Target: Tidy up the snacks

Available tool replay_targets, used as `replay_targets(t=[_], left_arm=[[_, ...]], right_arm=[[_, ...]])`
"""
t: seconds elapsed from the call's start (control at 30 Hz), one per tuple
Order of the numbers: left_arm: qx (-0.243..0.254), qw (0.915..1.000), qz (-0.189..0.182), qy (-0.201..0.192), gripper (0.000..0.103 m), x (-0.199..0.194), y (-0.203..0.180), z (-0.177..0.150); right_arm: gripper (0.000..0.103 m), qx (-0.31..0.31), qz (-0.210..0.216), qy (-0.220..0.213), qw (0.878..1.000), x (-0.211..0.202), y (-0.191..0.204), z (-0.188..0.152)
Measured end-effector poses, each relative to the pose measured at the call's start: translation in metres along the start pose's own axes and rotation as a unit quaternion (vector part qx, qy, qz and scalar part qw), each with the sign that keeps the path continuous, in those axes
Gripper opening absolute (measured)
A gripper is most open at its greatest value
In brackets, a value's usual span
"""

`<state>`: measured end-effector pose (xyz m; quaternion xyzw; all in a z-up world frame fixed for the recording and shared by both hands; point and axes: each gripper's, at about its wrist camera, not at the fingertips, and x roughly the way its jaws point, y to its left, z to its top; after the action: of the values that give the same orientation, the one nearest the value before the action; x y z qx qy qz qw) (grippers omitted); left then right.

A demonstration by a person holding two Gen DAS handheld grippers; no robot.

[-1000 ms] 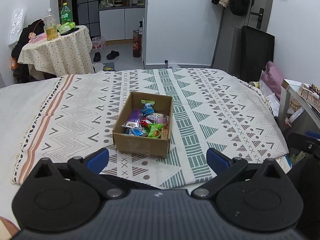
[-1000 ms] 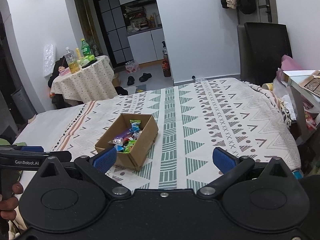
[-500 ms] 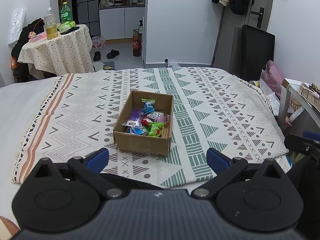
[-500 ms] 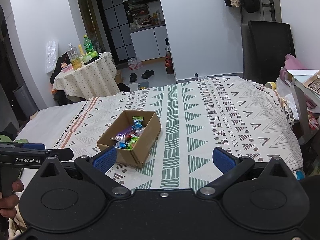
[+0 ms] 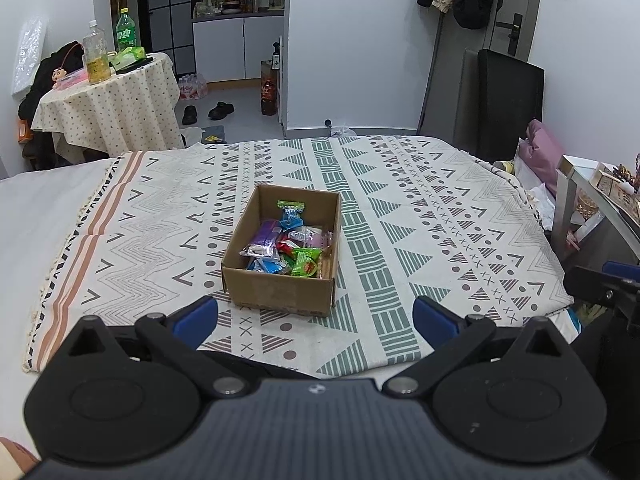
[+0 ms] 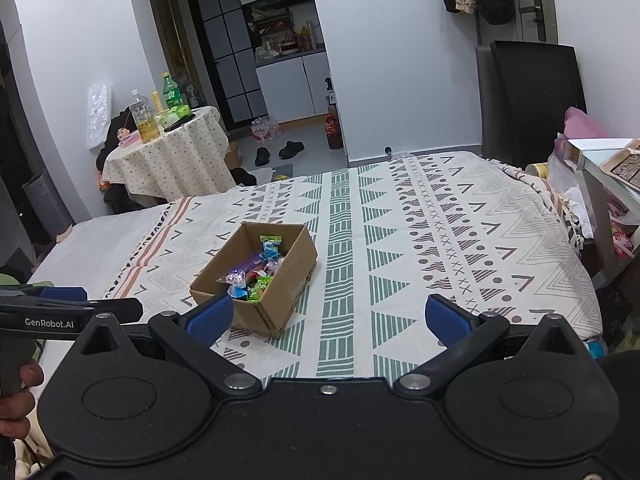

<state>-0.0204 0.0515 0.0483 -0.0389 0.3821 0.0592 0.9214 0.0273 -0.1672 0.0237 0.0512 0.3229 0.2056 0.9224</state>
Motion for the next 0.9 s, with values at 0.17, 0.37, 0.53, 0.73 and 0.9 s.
replay_targets(t=[0.17,0.37,0.53,0.73,0.9], left_arm=[[0.001,1.0,-0.001,0.0,0.103,-0.0004,-0.0026,0.0001],[0.001,1.0,-0.001,0.0,0.103,-0.0006,-0.0039,0.0003],[0.0,1.0,-0.001,0.0,0.103,-0.0011,-0.0046,-0.0001],[0.001,1.0,-0.002,0.0,0.103,-0.0011,-0.0043,0.0],[0.001,1.0,-0.004,0.001,0.103,-0.0012,-0.0044,-0.0005]], right_arm=[[0.103,0.0,0.0,0.0,1.0,0.0001,-0.0009,0.0001],[0.103,0.001,0.0,0.0,1.0,0.0001,-0.0008,-0.0001],[0.103,0.0,0.001,0.0,1.0,0.0001,-0.001,-0.0001],[0.103,0.0,0.001,0.0,1.0,-0.0001,-0.0006,0.0001],[0.103,0.0,0.001,0.0,1.0,-0.0002,-0.0007,0.0001]])
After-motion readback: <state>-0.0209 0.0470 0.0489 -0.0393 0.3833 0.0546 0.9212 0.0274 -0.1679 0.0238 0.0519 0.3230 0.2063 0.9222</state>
